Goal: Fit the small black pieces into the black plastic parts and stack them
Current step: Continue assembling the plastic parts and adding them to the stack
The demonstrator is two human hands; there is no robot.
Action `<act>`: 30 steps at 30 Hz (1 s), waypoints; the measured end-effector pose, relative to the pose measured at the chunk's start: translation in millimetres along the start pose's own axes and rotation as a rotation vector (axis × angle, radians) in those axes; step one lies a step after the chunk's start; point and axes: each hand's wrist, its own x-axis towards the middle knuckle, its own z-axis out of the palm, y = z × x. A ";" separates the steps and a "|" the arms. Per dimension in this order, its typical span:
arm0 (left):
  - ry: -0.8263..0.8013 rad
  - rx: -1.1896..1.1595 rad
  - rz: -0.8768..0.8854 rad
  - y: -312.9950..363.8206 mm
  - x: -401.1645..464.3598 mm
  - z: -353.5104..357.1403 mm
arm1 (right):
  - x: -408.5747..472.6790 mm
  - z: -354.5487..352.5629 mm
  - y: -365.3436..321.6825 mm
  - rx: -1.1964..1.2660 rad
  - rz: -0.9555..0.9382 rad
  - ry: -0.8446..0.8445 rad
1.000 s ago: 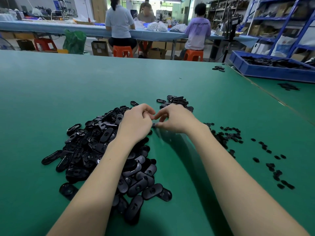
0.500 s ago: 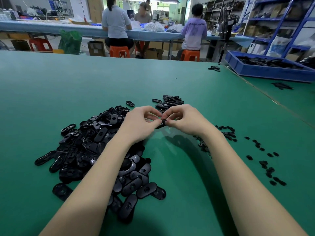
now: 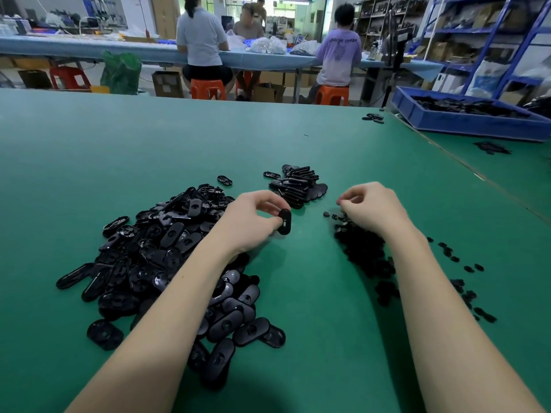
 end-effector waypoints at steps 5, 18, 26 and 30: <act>0.049 -0.020 -0.007 0.7 -0.2 -0.5 | -1.1 10.8 3.9 -0.099 -0.010 0.029; 0.094 0.049 0.042 0.8 -0.2 -1.6 | -6.8 22.0 -15.6 -0.138 -0.061 0.072; 0.169 0.064 0.098 1.5 -1.5 -2.1 | -20.0 17.4 -41.7 0.499 -0.095 -0.189; 0.171 0.031 0.080 1.6 -2.0 -2.6 | -23.7 19.1 -47.7 0.500 -0.086 -0.261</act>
